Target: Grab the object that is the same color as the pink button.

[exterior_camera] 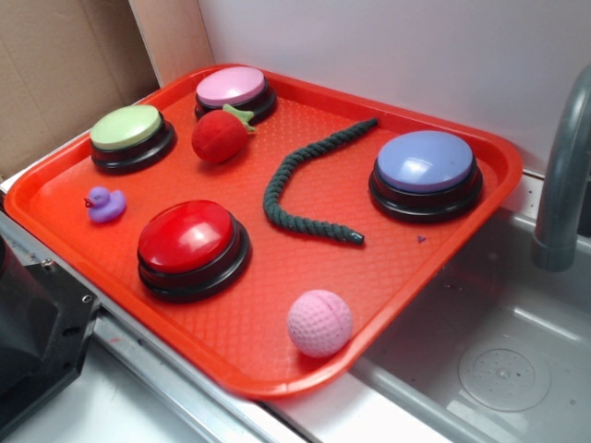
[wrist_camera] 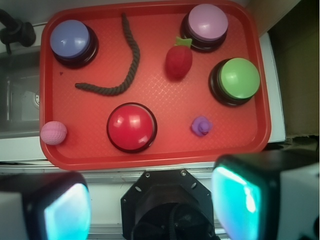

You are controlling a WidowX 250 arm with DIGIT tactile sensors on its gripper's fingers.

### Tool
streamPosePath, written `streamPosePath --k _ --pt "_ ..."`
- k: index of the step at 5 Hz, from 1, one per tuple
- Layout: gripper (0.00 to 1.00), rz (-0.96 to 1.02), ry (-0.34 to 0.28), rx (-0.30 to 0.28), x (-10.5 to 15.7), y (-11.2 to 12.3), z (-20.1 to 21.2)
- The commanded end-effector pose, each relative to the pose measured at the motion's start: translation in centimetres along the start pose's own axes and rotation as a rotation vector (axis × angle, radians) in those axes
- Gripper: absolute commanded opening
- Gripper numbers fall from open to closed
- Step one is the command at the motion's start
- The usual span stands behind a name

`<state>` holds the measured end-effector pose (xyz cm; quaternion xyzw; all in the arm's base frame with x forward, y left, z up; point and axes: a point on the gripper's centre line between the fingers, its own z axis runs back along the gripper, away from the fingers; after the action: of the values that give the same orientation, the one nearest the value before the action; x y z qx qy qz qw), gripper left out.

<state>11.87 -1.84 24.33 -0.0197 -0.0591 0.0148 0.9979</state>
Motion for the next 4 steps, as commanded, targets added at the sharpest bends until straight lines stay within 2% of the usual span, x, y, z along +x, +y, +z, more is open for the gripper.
streamPosePath --k 1,2,3,4 --pt "1.00 0.000 0.000 0.000 0.0 0.0 0.0" --pt "1.00 -0.254 -0.010 0.017 1.9 -3.8 -1.6" --pt "1.00 -0.505 0.021 0.009 3.0 -7.5 -3.6" --pt "1.00 -0.752 0.057 -0.030 1.9 -10.7 -6.3"
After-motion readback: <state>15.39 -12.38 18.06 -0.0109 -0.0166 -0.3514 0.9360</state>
